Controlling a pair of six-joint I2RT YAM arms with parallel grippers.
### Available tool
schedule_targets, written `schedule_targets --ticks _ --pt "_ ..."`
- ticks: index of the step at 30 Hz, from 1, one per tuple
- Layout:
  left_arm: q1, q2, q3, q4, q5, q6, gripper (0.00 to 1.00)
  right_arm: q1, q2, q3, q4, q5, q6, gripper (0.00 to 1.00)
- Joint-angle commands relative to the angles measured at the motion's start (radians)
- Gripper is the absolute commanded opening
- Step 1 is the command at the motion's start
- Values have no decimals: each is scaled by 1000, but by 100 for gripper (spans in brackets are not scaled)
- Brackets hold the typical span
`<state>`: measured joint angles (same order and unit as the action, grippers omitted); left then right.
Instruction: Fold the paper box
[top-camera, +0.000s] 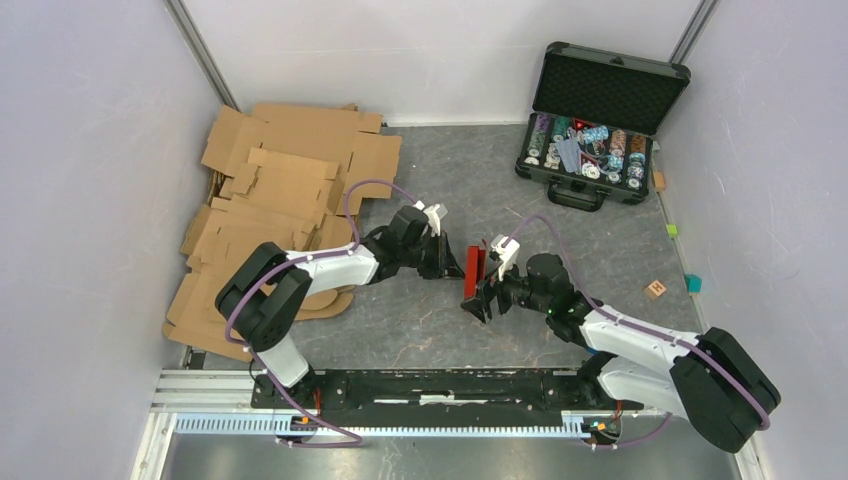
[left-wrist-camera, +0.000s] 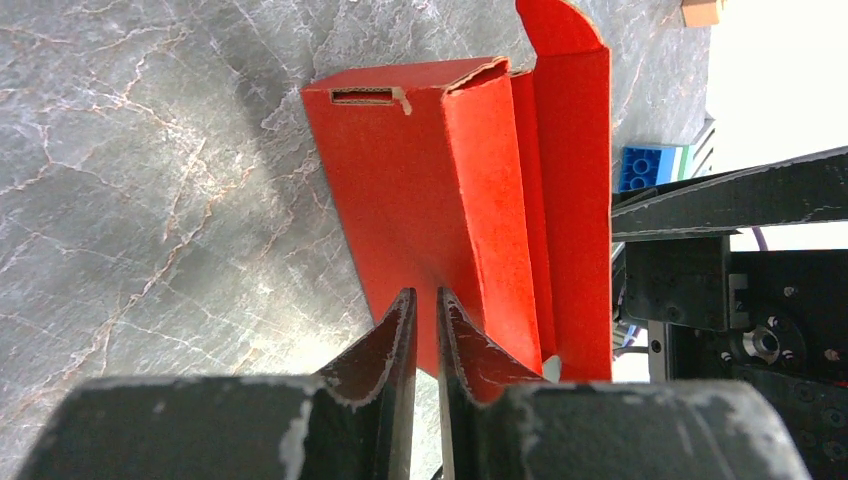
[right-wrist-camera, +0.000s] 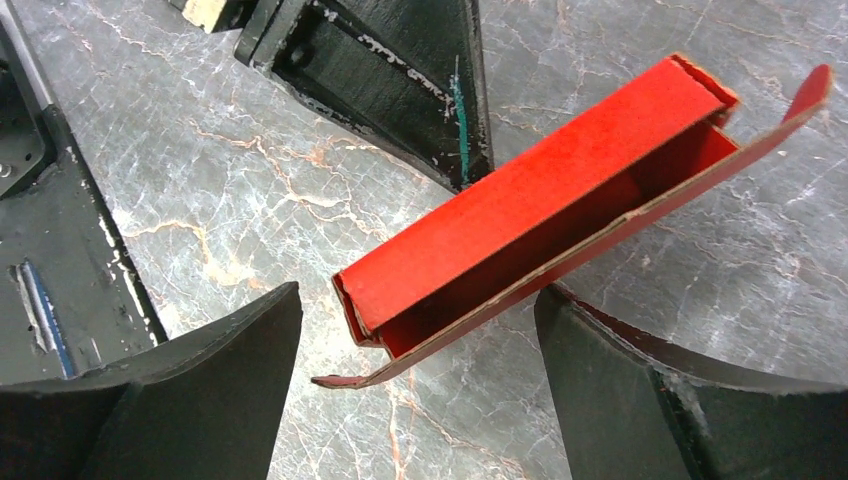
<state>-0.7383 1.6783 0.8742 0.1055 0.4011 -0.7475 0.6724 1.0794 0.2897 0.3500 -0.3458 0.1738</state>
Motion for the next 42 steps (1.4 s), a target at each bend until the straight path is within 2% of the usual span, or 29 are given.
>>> schedule_targets --ticks 1,7,23,31,42 --pt "-10 -11 50 30 33 17 19 2 20 33 99 -60 35 91" --pt "-12 10 68 10 39 30 19 1 21 51 95 -76 55 98" --pt "-12 17 59 8 25 32 19 -13 -33 92 -10 15 95 98" --pt "-12 23 55 10 25 33 19 -25 -43 52 54 4 160 98" --pt "-12 3 47 28 30 25 19 -54 -100 54 -25 74 135 97"
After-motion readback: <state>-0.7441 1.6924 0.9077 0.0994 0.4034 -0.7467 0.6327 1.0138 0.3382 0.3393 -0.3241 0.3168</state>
